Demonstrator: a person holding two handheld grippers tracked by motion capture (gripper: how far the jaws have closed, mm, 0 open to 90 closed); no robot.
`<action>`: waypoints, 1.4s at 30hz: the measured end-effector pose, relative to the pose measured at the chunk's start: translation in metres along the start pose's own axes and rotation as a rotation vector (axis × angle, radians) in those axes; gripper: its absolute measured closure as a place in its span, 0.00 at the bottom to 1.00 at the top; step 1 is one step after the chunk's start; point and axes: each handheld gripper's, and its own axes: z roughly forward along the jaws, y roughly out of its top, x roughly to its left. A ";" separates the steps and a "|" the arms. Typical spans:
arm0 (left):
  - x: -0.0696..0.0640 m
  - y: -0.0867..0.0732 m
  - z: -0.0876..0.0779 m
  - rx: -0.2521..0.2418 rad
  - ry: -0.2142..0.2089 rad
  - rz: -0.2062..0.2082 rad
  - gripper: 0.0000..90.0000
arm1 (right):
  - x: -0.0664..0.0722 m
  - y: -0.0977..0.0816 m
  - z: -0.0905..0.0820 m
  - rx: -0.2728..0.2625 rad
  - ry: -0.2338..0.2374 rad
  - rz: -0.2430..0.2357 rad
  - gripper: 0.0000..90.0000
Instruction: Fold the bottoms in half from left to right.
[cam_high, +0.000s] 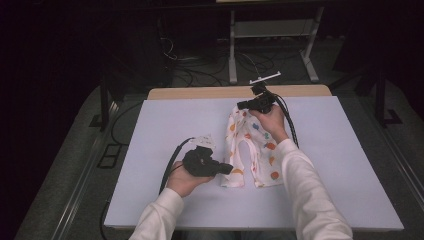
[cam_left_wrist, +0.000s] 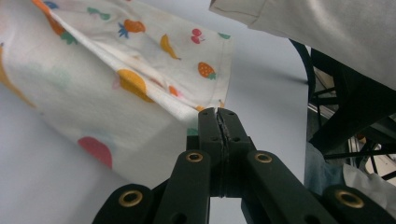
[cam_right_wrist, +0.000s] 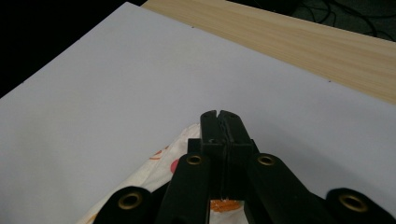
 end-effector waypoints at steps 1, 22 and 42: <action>-0.001 0.002 0.002 -0.002 -0.005 0.002 0.99 | -0.001 0.000 -0.001 -0.001 0.000 0.002 0.98; -0.010 0.025 0.039 -0.008 -0.036 0.008 0.99 | -0.019 -0.004 -0.014 0.014 -0.005 0.009 0.98; -0.018 0.045 0.073 0.000 -0.025 0.023 0.99 | -0.046 -0.014 -0.032 0.004 0.011 0.003 0.98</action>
